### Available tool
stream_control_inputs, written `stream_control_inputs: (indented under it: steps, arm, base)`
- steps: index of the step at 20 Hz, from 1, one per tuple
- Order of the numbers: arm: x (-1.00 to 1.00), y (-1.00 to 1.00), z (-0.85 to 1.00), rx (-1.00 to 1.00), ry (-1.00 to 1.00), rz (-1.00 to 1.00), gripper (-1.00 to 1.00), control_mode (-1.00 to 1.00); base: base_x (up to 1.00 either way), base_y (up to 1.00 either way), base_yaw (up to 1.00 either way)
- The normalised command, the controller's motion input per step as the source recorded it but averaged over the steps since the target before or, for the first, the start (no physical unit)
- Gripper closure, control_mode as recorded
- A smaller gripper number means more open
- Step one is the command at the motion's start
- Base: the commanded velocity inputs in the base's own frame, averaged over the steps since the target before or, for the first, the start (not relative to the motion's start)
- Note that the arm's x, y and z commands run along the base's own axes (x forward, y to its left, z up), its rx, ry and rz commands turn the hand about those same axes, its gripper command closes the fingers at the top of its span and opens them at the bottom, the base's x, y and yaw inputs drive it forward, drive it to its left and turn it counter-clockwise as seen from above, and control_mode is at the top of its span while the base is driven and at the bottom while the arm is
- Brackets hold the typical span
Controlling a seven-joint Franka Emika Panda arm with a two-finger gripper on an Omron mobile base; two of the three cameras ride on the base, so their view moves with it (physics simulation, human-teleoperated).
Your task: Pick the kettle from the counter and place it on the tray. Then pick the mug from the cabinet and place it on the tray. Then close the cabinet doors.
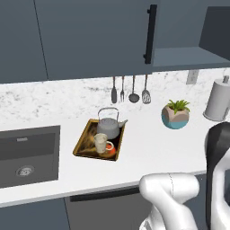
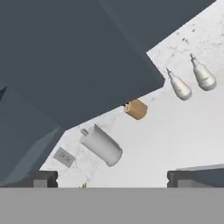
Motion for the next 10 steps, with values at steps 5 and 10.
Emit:
stream_control_inputs:
  steps: [5, 10]
  arm:
    - [-0.52, -0.77, 0.09, 0.18, -0.42, 0.01, -1.00, -1.00]
    - [-0.42, -0.79, 0.12, 0.12, -0.36, 0.05, -1.00, -1.00]
  base:
    - [0.00, 0.00, 0.00]
    - [0.00, 0.00, 0.00]
